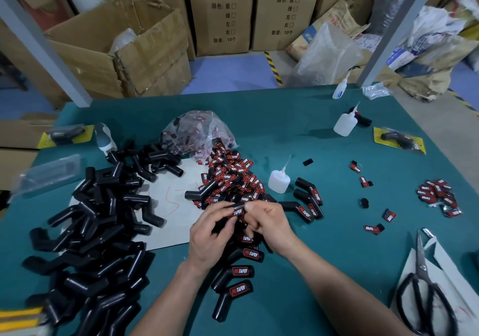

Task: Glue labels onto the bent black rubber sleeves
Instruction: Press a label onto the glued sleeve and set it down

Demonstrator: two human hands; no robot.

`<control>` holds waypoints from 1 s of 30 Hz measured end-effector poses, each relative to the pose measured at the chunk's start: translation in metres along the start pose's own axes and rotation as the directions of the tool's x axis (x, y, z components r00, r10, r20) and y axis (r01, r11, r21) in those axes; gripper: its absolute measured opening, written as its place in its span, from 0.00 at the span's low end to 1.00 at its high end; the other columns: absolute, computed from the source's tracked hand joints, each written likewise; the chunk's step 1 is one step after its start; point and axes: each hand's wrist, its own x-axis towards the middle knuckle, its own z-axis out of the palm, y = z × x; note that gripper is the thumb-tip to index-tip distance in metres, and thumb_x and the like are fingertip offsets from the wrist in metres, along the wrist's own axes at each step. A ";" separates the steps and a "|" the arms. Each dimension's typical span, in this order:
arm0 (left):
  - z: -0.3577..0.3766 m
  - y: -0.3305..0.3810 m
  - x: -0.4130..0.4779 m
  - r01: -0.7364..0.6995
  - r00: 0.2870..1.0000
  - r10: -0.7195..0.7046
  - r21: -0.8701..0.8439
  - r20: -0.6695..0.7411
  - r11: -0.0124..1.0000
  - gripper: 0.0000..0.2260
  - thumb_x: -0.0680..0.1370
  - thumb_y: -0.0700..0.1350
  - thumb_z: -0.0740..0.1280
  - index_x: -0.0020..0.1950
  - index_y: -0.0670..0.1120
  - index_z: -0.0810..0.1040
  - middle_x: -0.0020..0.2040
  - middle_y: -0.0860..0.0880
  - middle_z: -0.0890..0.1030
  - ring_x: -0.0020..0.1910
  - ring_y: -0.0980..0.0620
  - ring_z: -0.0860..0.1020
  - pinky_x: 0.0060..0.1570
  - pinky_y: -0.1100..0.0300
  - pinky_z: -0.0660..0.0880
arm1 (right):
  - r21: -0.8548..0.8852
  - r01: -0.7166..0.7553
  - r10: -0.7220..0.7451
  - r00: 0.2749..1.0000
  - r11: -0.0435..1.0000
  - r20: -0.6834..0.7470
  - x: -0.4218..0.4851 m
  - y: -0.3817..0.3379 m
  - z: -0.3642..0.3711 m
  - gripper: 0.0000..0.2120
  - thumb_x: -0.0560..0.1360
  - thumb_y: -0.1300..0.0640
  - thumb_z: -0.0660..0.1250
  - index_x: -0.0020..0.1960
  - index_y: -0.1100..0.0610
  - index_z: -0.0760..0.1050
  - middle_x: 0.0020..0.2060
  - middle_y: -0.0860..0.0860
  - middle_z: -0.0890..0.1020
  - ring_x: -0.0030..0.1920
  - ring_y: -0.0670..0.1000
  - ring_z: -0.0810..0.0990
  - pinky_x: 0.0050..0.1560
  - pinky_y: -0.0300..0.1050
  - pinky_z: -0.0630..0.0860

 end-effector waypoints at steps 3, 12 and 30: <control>0.002 0.001 -0.001 -0.038 0.999 0.038 0.004 0.030 0.999 0.08 0.82 0.44 0.71 0.59 0.43 0.82 0.63 0.56 0.81 0.60 0.51 0.82 0.62 0.60 0.76 | -0.164 0.025 -0.040 0.995 0.986 -0.091 -0.001 0.003 0.002 0.18 0.73 0.46 0.71 0.34 0.59 0.78 0.21 0.48 0.70 0.23 0.49 0.68 0.30 0.47 0.69; 0.002 0.004 -0.001 0.027 1.000 -0.028 -0.022 -0.014 0.999 0.08 0.79 0.40 0.71 0.58 0.45 0.82 0.56 0.47 0.85 0.57 0.48 0.84 0.60 0.57 0.78 | -0.078 -0.003 0.000 1.000 0.997 -0.031 0.000 0.004 -0.001 0.19 0.73 0.51 0.73 0.39 0.68 0.78 0.23 0.49 0.69 0.22 0.47 0.66 0.26 0.41 0.71; 0.003 0.009 -0.005 0.203 0.977 -0.196 -0.101 0.083 0.974 0.11 0.82 0.45 0.65 0.60 0.56 0.81 0.60 0.57 0.83 0.54 0.45 0.83 0.50 0.39 0.81 | -0.234 0.028 -0.027 1.000 0.972 0.005 -0.005 0.004 0.000 0.11 0.76 0.63 0.71 0.35 0.62 0.78 0.25 0.51 0.75 0.28 0.50 0.69 0.31 0.46 0.65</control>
